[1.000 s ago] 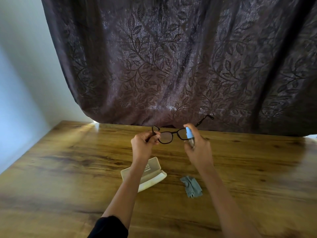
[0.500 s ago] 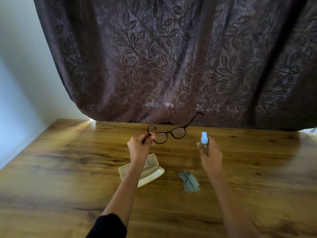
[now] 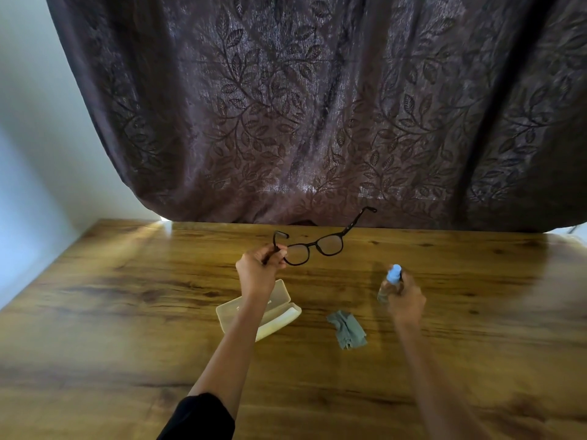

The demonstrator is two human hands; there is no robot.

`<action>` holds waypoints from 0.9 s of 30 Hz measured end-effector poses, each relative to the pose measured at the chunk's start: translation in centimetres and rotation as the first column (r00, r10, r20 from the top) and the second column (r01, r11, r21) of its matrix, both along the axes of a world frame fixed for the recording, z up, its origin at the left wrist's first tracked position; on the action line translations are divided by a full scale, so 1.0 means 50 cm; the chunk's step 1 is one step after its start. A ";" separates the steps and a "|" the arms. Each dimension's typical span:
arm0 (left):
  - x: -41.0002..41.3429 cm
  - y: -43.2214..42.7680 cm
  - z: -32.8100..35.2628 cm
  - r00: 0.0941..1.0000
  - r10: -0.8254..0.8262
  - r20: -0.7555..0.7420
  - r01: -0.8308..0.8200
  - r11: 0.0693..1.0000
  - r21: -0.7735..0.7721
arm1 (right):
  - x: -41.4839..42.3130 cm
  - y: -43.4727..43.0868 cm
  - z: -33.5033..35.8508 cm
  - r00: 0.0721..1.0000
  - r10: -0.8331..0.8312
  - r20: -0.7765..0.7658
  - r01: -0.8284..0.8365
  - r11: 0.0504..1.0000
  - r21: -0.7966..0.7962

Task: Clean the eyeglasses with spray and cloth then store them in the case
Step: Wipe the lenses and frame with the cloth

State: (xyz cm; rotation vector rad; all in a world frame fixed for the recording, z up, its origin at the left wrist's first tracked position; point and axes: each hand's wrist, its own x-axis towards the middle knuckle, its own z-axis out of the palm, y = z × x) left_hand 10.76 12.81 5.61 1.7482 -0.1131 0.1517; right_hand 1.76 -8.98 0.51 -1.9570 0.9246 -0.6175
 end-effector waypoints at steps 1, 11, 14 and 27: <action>-0.001 0.000 0.000 1.000 -0.001 -0.003 0.001 1.000 0.000 | 0.000 0.000 0.001 1.000 -0.003 -0.006 0.003 1.000 -0.004; -0.009 0.003 0.001 1.000 0.010 0.003 -0.010 1.000 0.007 | -0.016 0.031 0.003 0.960 -0.138 0.242 0.167 0.981 -0.103; -0.013 0.002 0.002 1.000 0.013 0.003 -0.013 1.000 -0.002 | -0.025 0.048 0.003 0.953 -0.054 0.298 0.153 0.935 -0.319; -0.027 0.009 -0.006 1.000 0.001 -0.004 -0.001 1.000 0.000 | -0.028 0.093 -0.086 0.830 0.513 -0.219 -0.557 0.746 -0.365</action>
